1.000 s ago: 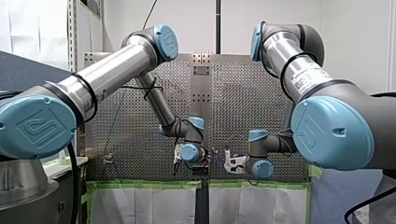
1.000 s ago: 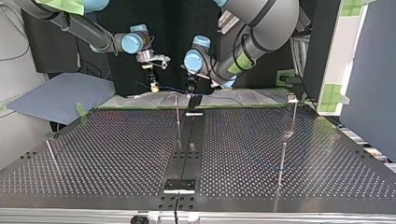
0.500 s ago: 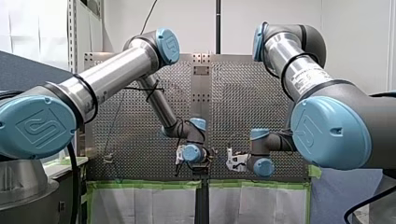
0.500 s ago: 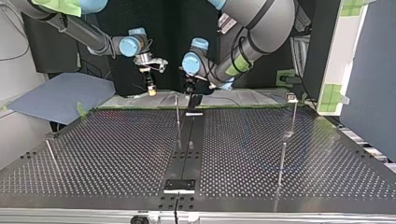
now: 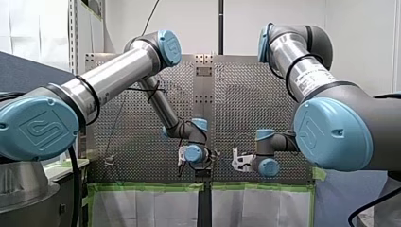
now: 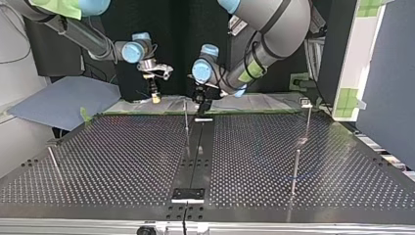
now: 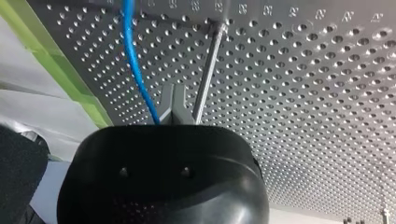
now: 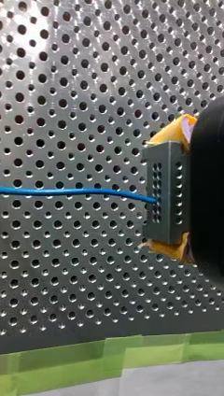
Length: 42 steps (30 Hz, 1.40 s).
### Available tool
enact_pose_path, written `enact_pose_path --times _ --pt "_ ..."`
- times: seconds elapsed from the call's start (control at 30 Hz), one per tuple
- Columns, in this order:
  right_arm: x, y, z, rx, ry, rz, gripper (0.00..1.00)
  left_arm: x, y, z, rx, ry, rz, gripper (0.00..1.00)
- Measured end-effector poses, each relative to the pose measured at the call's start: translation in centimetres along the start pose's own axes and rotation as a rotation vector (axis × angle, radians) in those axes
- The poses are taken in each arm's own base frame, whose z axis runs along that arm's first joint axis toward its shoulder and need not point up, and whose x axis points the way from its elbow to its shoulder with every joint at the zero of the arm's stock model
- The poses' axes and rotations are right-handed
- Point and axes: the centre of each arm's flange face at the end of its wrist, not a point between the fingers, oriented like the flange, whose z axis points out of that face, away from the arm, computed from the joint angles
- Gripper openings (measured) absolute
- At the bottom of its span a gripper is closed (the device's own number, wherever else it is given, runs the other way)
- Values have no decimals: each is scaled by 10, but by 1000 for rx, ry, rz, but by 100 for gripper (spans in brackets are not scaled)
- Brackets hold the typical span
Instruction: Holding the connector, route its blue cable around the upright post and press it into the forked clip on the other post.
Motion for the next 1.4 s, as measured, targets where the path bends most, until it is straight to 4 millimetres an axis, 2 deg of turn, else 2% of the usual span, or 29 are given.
enact_pose_path --times 0.6,0.97,1.4 --pt "6 25 12 -36 -33 1 0 -7 12 11 -10 11 1 0" --pt "11 33 20 -48 -43 -4 0 -6 18 12 -13 25 15 0" --pt "12 35 22 -53 -50 -5 0 -1 17 8 -3 60 35 0"
